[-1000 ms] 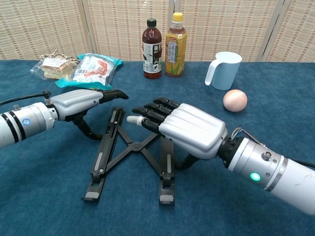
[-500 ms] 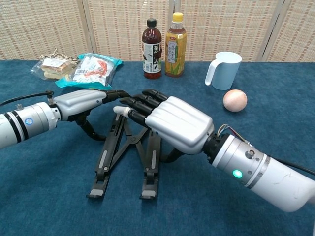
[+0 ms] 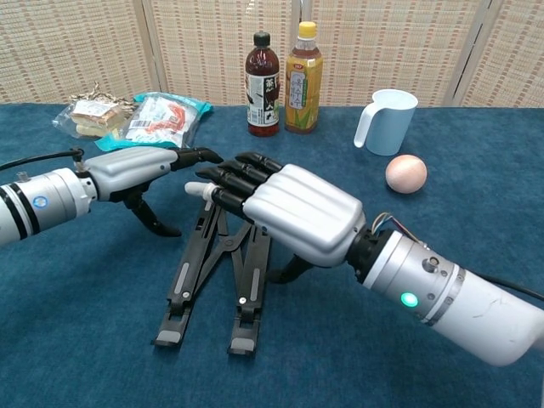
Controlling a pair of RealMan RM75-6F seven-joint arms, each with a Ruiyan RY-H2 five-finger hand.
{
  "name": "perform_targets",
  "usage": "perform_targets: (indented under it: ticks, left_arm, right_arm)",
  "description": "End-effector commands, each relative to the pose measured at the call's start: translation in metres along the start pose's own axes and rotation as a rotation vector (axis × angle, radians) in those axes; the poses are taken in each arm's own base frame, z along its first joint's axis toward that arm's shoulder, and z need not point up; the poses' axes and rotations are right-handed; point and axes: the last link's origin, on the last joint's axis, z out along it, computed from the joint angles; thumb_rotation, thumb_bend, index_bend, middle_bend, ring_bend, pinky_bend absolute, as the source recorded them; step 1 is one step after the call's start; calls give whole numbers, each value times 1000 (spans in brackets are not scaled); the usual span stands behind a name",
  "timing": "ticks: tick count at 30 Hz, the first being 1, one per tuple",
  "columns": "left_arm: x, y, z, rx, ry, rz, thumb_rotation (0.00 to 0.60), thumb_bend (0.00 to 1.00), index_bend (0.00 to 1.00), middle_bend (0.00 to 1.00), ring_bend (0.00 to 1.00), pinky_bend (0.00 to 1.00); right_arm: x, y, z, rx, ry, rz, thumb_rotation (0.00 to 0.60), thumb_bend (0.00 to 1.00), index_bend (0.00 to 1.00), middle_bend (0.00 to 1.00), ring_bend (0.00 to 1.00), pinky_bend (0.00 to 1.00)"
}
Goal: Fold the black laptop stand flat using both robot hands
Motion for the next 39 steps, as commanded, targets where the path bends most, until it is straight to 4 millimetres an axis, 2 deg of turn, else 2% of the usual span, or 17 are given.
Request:
perform_targets:
  ticks: [1,8,14,24,39]
  left_arm:
    - [8,-9,-10,27,23,6,600,135,1,2,0,14]
    - [25,-27,-33,107,70,-1,600,135,2,2,0,13]
    - [33,-36,-45,153,86,4,600,135,2,2,0,14]
    - [40,-45,-49,191,114,-8,600,135,2,2,0,13]
    - [37,-51,-54,211,111,-23,600,135,2,2,0,13]
  right_arm:
    - [21,11,-2,43,-56,47,600,0,0,0,0,0]
    - [61,30,15,140,-316,115,600,0,0,0,0,0]
    - [70,33,34,192,-461,116,600,0,0,0,0,0]
    - [61,26,59,293,-537,-3,600,0,0,0,0,0]
    - [36,16,70,369,-594,-73,600,0,0,0,0,0]
